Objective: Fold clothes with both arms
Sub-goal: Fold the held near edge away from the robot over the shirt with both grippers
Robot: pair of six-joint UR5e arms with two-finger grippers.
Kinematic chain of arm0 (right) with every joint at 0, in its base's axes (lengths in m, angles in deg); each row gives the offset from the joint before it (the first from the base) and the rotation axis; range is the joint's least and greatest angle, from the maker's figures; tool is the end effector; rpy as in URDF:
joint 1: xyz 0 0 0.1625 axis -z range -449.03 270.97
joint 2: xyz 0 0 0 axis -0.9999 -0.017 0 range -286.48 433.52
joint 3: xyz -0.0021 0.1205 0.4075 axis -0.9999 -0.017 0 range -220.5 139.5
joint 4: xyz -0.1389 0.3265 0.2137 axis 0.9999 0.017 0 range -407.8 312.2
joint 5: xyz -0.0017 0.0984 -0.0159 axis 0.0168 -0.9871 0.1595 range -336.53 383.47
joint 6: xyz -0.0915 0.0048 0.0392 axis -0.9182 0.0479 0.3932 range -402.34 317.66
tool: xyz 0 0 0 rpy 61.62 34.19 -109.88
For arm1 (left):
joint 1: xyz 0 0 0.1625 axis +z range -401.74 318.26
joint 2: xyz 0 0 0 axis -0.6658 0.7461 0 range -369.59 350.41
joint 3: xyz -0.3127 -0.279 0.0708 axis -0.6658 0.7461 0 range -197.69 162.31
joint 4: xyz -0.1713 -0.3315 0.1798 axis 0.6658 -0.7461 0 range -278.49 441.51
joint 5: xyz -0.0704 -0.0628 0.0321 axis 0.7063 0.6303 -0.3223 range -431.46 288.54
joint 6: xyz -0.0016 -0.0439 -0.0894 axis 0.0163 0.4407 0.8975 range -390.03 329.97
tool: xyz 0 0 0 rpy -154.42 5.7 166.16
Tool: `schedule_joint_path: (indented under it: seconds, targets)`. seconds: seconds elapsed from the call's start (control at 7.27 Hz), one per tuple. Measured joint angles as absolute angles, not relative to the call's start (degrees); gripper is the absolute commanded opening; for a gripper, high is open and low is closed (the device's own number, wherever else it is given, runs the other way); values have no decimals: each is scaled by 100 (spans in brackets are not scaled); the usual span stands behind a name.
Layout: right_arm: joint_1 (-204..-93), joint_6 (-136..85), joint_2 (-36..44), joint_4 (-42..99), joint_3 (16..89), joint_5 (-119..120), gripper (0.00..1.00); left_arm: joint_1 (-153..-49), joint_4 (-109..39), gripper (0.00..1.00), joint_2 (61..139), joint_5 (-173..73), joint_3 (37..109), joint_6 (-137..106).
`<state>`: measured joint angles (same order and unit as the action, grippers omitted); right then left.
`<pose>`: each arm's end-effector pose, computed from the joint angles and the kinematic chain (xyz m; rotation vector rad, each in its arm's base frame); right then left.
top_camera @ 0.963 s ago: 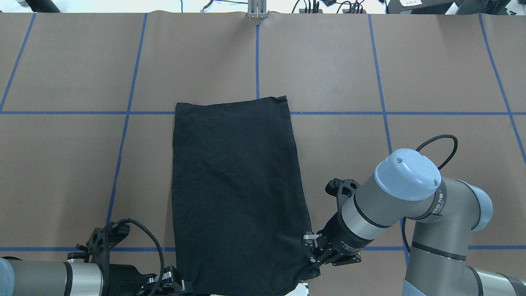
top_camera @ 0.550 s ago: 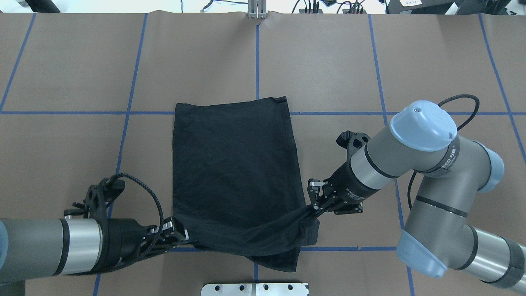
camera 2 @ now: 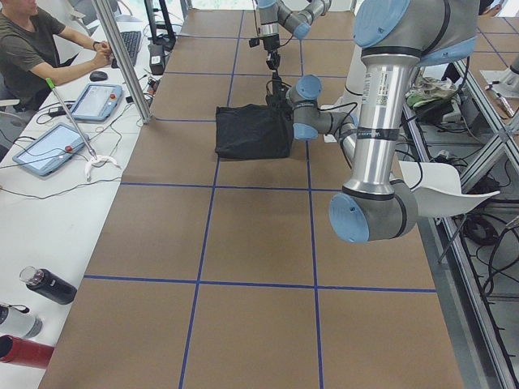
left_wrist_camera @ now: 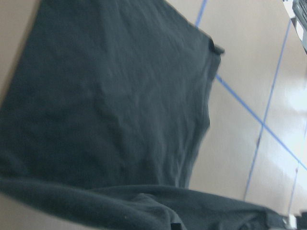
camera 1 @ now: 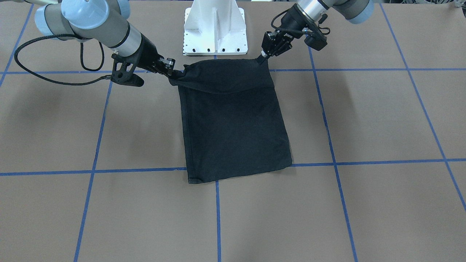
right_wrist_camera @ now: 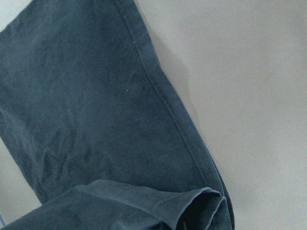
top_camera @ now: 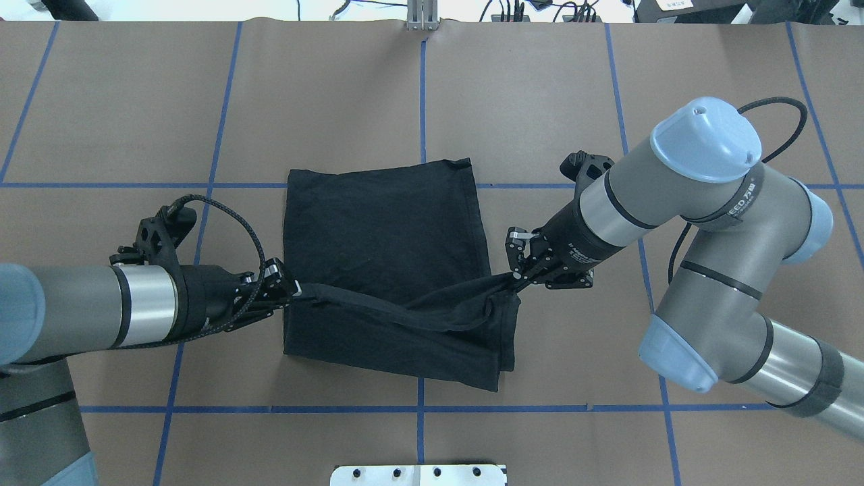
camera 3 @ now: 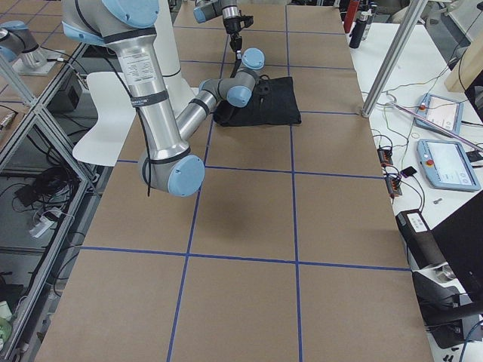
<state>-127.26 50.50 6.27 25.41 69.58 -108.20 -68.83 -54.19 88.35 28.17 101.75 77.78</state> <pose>-0.4035 -0.4034 0.2394 -0.3251 -1.1417 0.2531 0.3741 -0.3223 0.2582 -0.0203 1.4727 -0.5175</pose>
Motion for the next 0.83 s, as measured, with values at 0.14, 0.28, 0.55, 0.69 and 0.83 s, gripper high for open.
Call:
schedule_joint_path:
  seconds: [0.14, 0.28, 0.55, 0.69, 0.83]
  targets:
    - [-12893, 5041, 822, 2541, 6724, -10803, 0, -7190, -5420, 0, 8851, 2980, 10032, 7696]
    - [-13059, 5028, 1123, 2539, 6361, -10794, 0, -7438, -5419, 0, 8869, 3103, 9888, 7588]
    - [-13257, 4963, 1613, 2534, 5763, -10757, 0, -7696, -5419, 0, 9149, 3178, 9546, 7476]
    - [-13300, 4944, 1762, 2533, 5611, -10667, 0, -7752, -5421, 0, 9456, 3179, 9204, 7468]
    - [-13316, 4939, 1901, 2533, 5468, -10552, 0, -7807, -5425, 0, 9751, 3173, 8819, 7463]
